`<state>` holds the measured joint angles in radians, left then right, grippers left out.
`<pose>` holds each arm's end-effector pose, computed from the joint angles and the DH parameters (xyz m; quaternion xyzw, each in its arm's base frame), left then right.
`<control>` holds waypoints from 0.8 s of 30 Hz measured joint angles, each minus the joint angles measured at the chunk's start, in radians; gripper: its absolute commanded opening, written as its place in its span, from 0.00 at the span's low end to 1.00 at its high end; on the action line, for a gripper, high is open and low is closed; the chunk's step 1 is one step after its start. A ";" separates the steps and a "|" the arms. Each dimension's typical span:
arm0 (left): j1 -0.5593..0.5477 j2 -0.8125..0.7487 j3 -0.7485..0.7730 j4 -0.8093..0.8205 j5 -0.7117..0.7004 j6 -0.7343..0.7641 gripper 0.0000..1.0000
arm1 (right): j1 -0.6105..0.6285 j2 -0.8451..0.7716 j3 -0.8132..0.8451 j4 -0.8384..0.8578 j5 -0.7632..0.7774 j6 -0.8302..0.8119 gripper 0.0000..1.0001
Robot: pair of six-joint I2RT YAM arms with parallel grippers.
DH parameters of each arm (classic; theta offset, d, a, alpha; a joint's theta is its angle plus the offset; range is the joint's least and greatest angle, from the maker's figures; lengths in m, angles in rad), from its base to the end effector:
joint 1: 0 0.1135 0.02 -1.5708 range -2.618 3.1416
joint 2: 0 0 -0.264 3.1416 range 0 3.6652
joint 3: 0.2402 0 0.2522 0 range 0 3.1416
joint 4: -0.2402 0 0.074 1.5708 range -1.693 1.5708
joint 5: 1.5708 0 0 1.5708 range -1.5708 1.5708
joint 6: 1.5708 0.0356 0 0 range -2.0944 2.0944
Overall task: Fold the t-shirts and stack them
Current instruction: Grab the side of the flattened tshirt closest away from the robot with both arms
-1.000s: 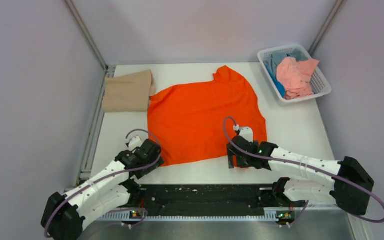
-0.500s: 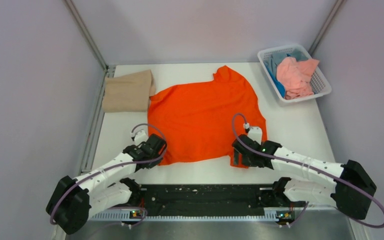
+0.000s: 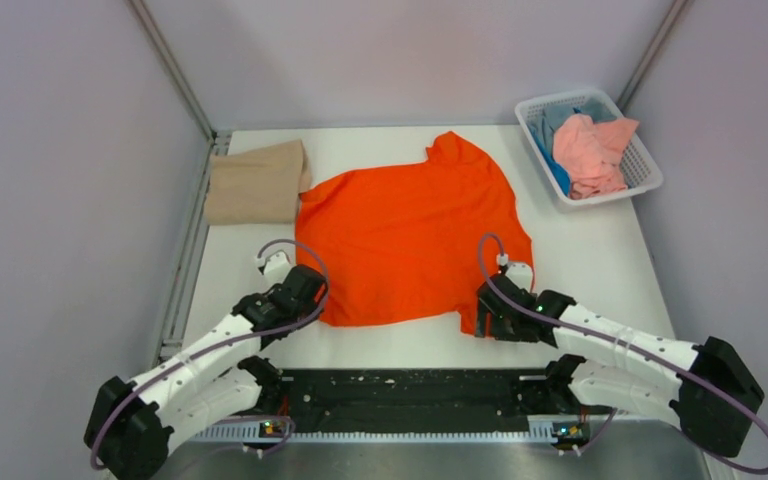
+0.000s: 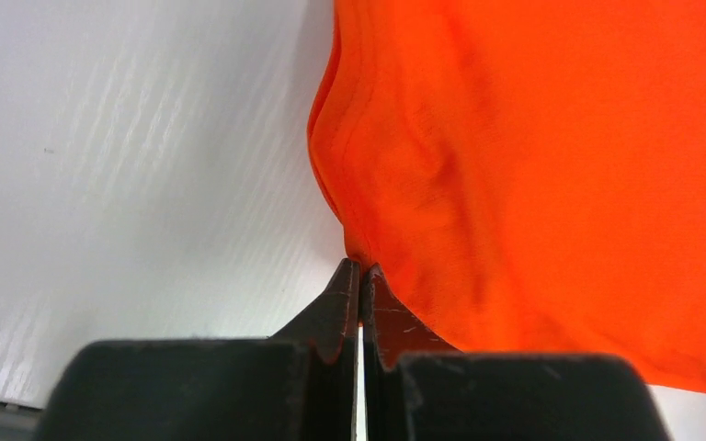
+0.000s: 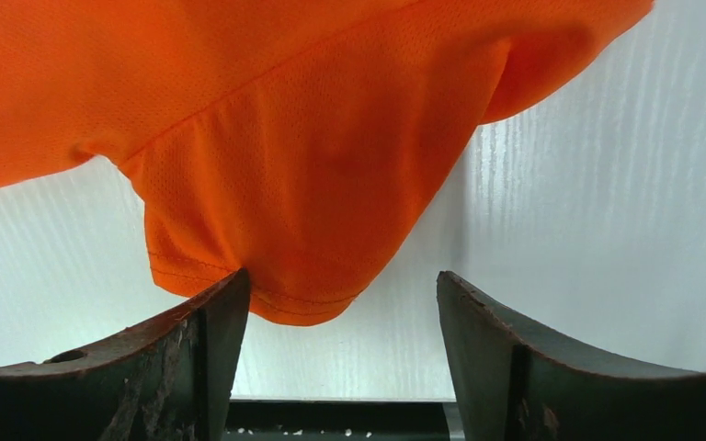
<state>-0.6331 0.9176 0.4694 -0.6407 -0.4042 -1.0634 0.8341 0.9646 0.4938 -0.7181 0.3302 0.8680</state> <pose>0.1339 -0.0809 0.1765 -0.2499 0.9192 -0.0465 0.3008 0.1128 0.1072 0.1729 0.0476 0.9678 0.0344 0.2448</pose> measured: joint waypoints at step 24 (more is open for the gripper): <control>0.000 -0.178 -0.021 0.080 -0.070 0.097 0.00 | -0.039 0.440 0.501 -0.043 0.056 -0.237 0.14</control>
<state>-0.6331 0.7399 0.4484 -0.5606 -0.4740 -0.9661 0.7956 1.4044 0.9951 -0.7616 0.3862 0.6315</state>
